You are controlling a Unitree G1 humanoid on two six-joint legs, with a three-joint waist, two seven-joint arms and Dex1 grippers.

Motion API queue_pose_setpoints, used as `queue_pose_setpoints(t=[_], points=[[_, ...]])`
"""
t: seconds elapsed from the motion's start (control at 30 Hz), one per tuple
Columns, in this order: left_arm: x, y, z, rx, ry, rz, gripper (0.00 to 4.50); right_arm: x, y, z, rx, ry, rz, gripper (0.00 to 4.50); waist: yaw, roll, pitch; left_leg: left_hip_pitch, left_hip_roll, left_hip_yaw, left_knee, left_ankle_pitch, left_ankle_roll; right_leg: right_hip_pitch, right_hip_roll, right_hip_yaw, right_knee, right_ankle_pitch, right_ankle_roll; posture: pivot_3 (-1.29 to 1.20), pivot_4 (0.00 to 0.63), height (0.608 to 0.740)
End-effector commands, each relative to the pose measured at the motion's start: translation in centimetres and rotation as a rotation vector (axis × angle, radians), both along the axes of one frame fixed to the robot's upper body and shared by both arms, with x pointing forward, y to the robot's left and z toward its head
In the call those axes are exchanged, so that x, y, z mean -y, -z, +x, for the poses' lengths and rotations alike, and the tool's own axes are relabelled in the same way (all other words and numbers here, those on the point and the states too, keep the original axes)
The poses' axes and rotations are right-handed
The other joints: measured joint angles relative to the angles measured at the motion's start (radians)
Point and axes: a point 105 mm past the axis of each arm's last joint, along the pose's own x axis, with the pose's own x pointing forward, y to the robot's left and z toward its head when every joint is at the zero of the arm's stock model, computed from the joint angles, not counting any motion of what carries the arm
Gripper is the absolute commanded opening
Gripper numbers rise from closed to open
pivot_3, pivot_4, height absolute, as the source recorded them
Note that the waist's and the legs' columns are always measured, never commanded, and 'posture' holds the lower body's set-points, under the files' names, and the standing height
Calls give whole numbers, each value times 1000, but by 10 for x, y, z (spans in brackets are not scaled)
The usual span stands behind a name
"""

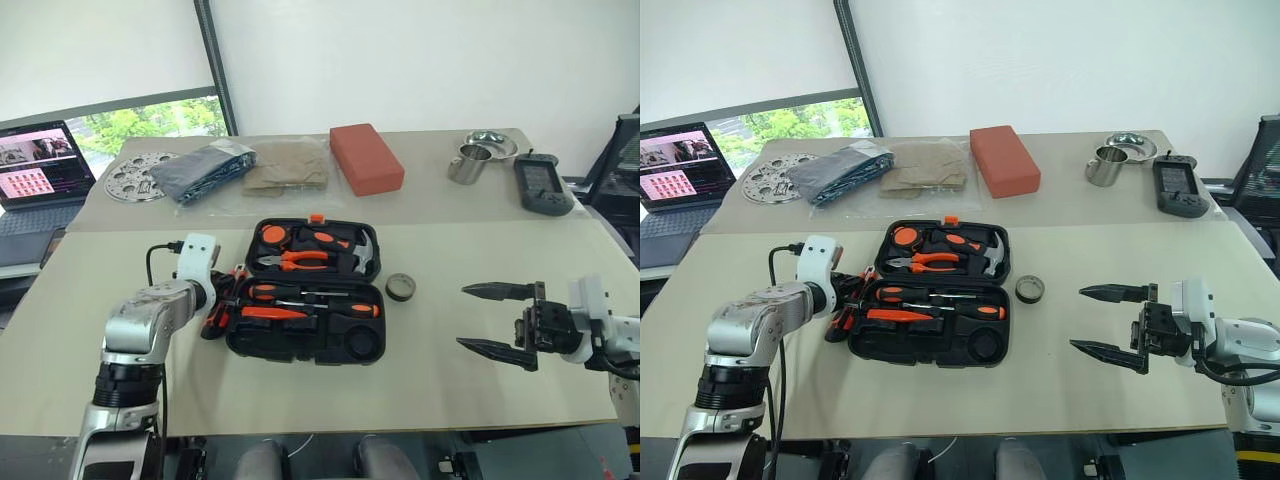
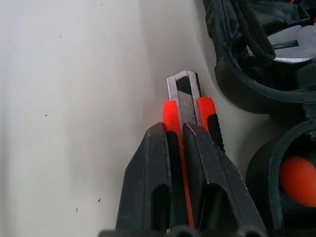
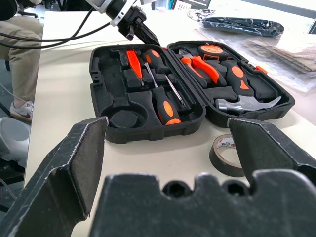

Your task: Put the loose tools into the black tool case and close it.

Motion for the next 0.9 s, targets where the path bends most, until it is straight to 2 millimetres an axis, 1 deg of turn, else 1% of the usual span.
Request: queue_pose_setpoints(t=[0.03,0.2,0.27,0.33,0.47,0.63,0.7,0.73,0.83,0.87,0.9], points=[[-23,-3,-2,25,-78,24,18,2,-13,2,65,2,-19,4500,0,0,0,0,0,0,0,0,0,0,0,0,0,0,0,0,150,740],[-33,-18,-3,73,-81,11,18,1,-13,2,65,-2,-16,4500,1,0,0,0,0,0,0,0,0,-1,0,0,0,0,0,0,150,740],[-39,-30,-3,125,-62,11,18,1,-14,2,65,-3,-10,4500,4,0,0,-1,0,0,0,0,0,-1,0,0,-1,0,0,0,150,740],[-46,-38,-6,147,-51,16,18,0,-14,2,65,-4,-2,4500,5,-1,0,-1,0,0,0,0,0,-1,0,-1,-1,0,0,0,150,740],[-67,-39,-12,135,-76,48,18,-2,-14,4,67,-8,3,4500,6,-1,1,-1,0,0,-2,0,0,-1,-1,-1,-2,0,0,0,150,740],[-71,-37,-11,136,-72,27,18,-3,-14,6,68,-13,4,4500,10,-1,1,-1,0,0,-3,0,0,-1,-1,-2,-3,0,0,0,150,740],[-70,-34,-10,136,-66,29,1021,-3,-14,7,69,-13,4,4500,10,-1,1,-1,0,0,-3,0,0,-1,-2,-2,-3,0,0,0,150,740],[-70,-33,-10,139,-61,33,1342,-3,-14,7,69,-14,5,4500,9,-1,1,-1,0,0,-3,0,0,-1,-2,-2,-3,0,0,0,150,740],[-72,-39,-9,183,-74,50,2512,-3,-14,7,71,-14,5,4500,9,-1,1,-1,0,-1,-3,0,0,-1,-2,-2,-3,0,0,0,150,740],[-73,-41,-8,199,-83,47,2821,-3,-13,7,72,-13,5,4500,9,-1,1,-1,0,-1,-3,0,0,-1,-2,-2,-3,0,0,0,150,740],[-73,-44,-9,212,-88,44,2821,-3,-13,7,72,-13,5,4500,8,-1,1,-1,0,-1,-3,0,0,-1,-2,-2,-3,0,0,0,150,740]])
